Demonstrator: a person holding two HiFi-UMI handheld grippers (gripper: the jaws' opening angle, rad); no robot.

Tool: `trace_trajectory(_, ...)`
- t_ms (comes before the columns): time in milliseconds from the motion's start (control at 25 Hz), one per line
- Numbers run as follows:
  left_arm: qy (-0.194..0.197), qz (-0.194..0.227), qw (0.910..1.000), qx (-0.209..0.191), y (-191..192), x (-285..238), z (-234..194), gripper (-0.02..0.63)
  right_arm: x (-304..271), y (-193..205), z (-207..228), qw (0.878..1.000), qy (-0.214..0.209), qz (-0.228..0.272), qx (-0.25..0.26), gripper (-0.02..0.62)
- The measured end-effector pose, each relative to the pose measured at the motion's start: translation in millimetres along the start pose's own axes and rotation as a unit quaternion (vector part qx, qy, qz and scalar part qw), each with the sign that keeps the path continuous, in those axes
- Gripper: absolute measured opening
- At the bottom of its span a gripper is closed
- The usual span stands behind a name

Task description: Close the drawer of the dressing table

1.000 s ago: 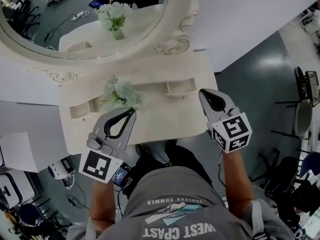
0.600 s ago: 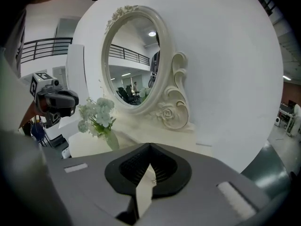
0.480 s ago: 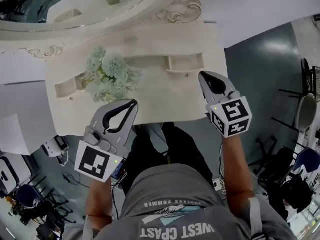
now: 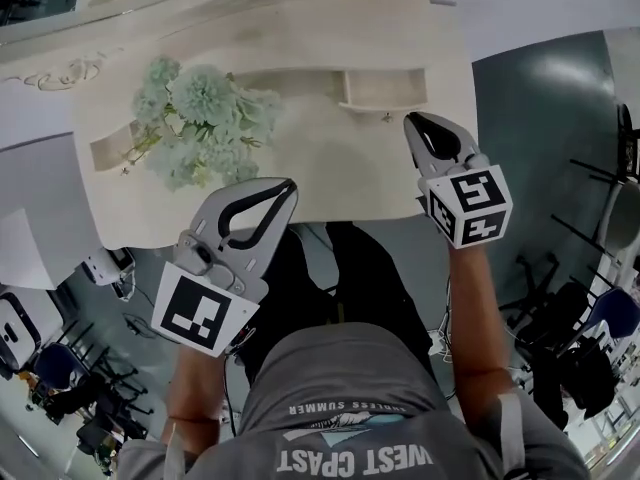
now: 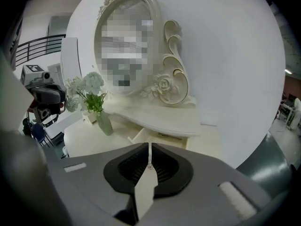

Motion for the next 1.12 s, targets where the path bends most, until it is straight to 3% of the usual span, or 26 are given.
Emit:
trace_trajectory(200, 0.015, 0.002, 0.9999, -0.009, 10, -9, 3, 0.005, -18, 23, -2, 1.0, -0.004, -0.02, -0.013, 0.038)
trace_trajectory(800, 0.045, -0.004, 0.9987, 0.023, 43, -35, 23, 0.005, -50, 62, -9, 0.998, -0.007, -0.052, -0.038, 0.117)
trace_trajectory(1120, 0.061, -0.011, 0.998, 0.011, 52, -38, 21, 0.005, -55, 59, -9, 0.998, 0.011, -0.041, -0.056, 0.097)
Point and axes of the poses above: the fingertips, and each gripper's own axes: x backward along the fingers, z to its right, y out of its underside, the point moved 4 cm from there along x, backward along the fingers, and after that the axes turned 1 degree about z, right-handed, at the moved point
